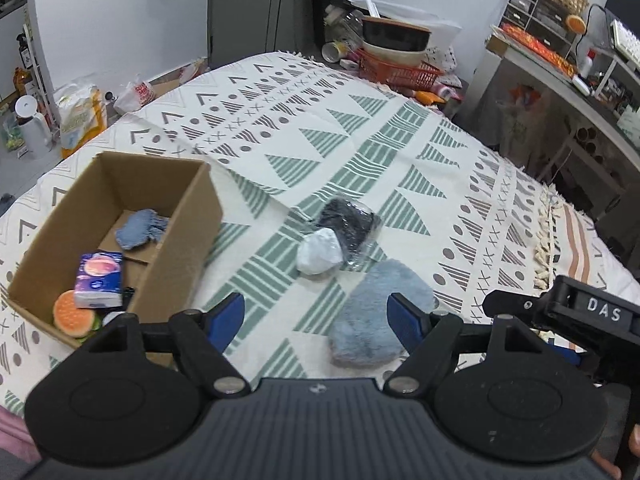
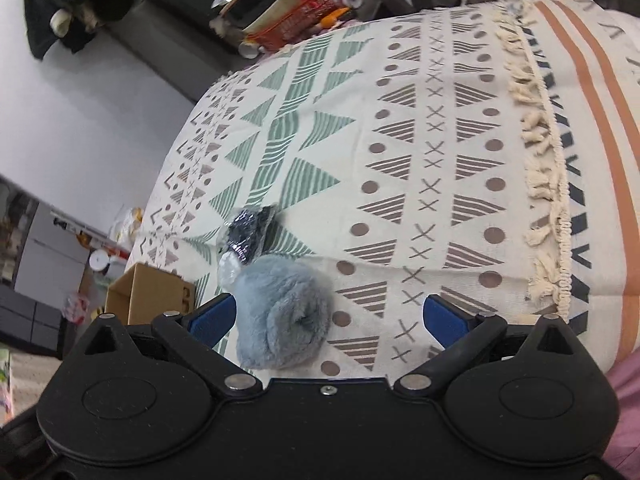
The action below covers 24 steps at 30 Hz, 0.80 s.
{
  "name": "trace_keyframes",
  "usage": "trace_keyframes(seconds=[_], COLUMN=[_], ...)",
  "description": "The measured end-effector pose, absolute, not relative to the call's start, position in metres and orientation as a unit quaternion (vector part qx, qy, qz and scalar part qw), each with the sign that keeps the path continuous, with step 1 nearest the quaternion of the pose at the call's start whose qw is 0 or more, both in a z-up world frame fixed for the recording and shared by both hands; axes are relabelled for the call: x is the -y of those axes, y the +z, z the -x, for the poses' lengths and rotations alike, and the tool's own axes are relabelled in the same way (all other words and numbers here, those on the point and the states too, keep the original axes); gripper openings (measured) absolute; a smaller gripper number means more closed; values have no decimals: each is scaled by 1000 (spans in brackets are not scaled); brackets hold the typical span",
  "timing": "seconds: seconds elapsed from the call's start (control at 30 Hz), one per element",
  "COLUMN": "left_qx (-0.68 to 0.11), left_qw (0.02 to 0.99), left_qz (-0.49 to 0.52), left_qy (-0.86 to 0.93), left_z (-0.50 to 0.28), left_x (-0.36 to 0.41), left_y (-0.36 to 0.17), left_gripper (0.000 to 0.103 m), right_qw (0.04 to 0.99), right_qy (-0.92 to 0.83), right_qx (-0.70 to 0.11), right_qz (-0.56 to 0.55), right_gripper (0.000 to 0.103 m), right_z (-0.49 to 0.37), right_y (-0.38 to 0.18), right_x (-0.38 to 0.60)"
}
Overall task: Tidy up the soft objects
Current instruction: 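Withdraw both tools and move the right tool toward the grey fluffy plush, then close the right tool on the grey fluffy plush and lift it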
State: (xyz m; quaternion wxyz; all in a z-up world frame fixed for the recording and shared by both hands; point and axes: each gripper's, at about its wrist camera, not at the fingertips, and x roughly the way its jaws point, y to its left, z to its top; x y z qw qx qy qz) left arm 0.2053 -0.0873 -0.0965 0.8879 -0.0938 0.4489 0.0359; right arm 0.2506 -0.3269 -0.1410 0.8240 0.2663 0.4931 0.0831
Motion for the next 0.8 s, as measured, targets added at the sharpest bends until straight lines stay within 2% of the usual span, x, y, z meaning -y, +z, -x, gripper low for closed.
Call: trace_keyframes(seconds=[0.27,0.53,0.8], left_qx=[-466,-486,-490], left_qw=[880,870,869], left_qz=[83,77,67], left_qy=[24,17,28], left_z=[-220,-231,-241], left_x=[124,148,152], left_y=[-117,-143,-163], left_gripper=[71,48,47], right_qw=[809,795,787], right_qy=[68,71,82], right_qx=[-506,-518,-527], right_qz=[-293,-309,-310], right_gripper=[89,85,82], right_z=[-259,-266,-275], right_y=[-159,-175,-185], right_x=[346,355,351])
